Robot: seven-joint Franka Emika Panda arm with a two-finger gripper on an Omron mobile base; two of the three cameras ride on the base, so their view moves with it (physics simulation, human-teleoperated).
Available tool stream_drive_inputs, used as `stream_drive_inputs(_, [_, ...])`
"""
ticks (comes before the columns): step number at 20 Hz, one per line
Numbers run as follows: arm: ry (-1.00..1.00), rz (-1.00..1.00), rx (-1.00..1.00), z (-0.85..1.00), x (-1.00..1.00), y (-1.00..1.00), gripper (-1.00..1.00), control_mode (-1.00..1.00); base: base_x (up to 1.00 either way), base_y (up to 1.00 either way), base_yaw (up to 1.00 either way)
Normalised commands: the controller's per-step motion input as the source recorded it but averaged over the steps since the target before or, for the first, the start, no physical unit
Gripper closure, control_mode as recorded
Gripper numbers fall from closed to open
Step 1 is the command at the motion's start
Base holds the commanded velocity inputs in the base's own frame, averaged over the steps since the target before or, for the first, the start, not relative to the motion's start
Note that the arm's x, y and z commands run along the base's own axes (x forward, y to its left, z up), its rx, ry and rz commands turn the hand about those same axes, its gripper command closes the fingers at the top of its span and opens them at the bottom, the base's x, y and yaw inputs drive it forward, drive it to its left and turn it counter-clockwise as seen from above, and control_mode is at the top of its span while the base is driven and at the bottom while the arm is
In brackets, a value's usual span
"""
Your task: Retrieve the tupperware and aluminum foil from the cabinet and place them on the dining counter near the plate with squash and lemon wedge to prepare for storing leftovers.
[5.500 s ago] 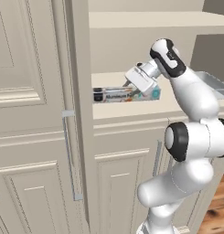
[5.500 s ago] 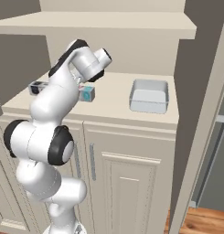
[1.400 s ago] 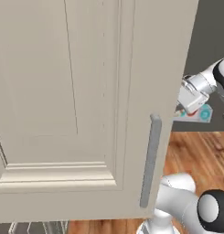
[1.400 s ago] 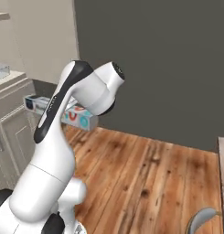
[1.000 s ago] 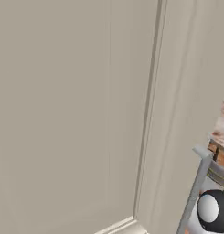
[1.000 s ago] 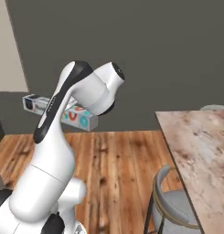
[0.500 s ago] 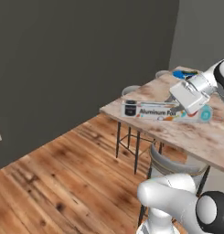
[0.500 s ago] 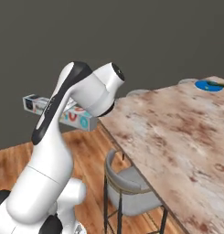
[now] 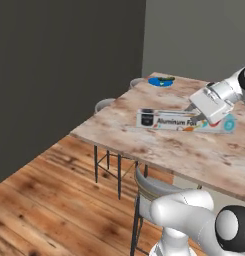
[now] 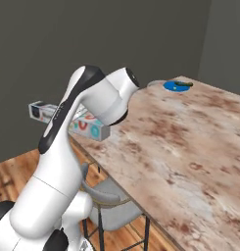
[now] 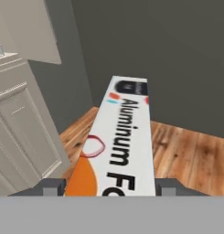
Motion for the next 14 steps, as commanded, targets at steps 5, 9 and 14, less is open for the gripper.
stream_drive_inputs(5, [0.00, 0.00, 0.00, 0.00, 0.00, 0.00, 1.00, 1.00, 0.46, 0.35, 0.06])
stream_drive_inputs(9, [0.00, 0.00, 0.00, 0.00, 0.00, 0.00, 1.00, 1.00, 0.76, 0.91, 0.15])
stream_drive_inputs(14, [0.00, 0.00, 0.00, 0.00, 0.00, 0.00, 1.00, 1.00, 0.21, 1.00, 0.42])
